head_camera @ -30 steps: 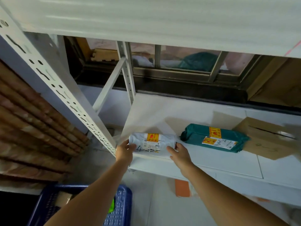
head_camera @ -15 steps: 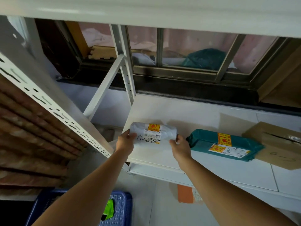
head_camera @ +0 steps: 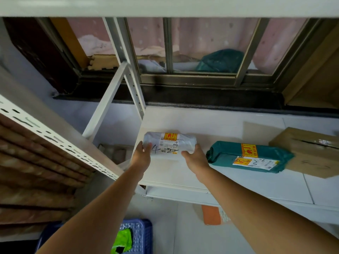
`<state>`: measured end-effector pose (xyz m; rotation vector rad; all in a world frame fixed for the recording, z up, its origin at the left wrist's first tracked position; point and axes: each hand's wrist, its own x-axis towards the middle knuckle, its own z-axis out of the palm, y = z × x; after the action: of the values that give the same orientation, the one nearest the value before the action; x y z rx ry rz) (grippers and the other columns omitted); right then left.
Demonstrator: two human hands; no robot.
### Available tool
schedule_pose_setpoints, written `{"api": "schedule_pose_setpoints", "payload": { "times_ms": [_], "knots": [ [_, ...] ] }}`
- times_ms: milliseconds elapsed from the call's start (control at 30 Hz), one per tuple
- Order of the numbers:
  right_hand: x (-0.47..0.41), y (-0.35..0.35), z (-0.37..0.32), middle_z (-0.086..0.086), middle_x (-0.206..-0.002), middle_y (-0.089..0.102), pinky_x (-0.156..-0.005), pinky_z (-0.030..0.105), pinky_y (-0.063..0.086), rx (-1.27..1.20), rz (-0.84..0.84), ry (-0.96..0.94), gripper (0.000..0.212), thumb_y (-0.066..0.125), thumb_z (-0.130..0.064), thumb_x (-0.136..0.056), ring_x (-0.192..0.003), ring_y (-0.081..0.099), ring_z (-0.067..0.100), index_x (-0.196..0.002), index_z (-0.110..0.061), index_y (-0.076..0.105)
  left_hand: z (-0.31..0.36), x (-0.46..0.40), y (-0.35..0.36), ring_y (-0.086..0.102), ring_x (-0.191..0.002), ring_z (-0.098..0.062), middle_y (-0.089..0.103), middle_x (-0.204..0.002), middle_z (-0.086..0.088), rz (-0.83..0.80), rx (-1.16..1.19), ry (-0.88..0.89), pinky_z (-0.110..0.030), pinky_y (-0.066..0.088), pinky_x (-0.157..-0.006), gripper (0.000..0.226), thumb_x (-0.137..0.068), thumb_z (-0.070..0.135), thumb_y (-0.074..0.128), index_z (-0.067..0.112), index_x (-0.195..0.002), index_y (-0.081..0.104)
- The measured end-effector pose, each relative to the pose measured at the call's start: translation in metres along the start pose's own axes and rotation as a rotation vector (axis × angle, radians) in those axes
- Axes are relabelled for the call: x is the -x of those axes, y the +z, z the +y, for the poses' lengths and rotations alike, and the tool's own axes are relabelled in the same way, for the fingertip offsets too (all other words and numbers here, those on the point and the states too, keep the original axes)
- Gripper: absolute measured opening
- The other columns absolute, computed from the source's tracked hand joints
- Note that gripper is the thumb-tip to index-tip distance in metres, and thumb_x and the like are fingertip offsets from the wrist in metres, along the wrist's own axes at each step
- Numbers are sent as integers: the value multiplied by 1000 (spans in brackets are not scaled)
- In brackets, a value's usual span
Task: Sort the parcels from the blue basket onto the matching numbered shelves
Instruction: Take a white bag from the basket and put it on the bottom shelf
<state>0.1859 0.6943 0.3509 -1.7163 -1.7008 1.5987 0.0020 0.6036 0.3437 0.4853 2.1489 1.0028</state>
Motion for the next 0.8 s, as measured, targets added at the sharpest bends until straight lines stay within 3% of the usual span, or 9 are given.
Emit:
{"api": "schedule_pose_setpoints", "payload": {
  "times_ms": [167,300,367,433,500,633,800],
  "knots": [
    [23,-11,-11,5,-151,47,-66,23,42,102,2,-79,67,59,-35,-95,-125,54,27,-154,-22,29,10,23,-25,49,-134,-33,49,-150,-11,2,-6,-52,-45,40,-112,65,-101,51,53,14,-153,39],
    [64,-37,-35,5,-156,43,-92,29,41,279,-89,-172,72,59,-44,-95,-136,47,27,-156,-22,27,31,61,-54,47,-136,-33,45,-155,-10,-61,-140,45,-42,40,-111,76,-97,58,54,17,-156,33],
    [95,-55,-50,6,-154,44,-96,30,39,386,-136,-238,67,59,-43,-96,-137,45,28,-153,-22,31,48,84,-67,46,-138,-34,41,-157,-11,-88,-250,87,-35,40,-103,79,-98,57,53,18,-160,23],
    [125,-76,-63,6,-153,43,-100,33,40,489,-148,-303,66,61,-40,-97,-137,45,29,-153,-23,31,66,109,-82,43,-141,-35,37,-160,-11,-128,-370,171,-37,40,-105,81,-98,58,52,22,-162,17],
    [157,-100,-69,1,-154,42,-104,36,41,593,-148,-328,68,64,-44,-94,-137,45,28,-152,-27,33,80,135,-98,41,-143,-33,36,-161,-8,-170,-502,283,-43,39,-112,80,-96,60,54,25,-160,20],
    [207,-142,-68,1,-146,50,-105,36,44,836,-103,-263,69,61,-60,-87,-128,51,24,-143,-24,45,102,185,-127,40,-143,-27,41,-157,-3,-193,-900,495,-42,34,-114,79,-91,70,54,27,-155,33],
    [261,-187,-65,1,-122,65,-91,34,51,971,-40,-224,72,49,-79,-70,-105,62,22,-122,-31,60,126,247,-145,41,-143,-27,40,-159,-2,-201,-1034,579,-42,33,-116,83,-89,77,48,29,-155,34]
  ]
}}
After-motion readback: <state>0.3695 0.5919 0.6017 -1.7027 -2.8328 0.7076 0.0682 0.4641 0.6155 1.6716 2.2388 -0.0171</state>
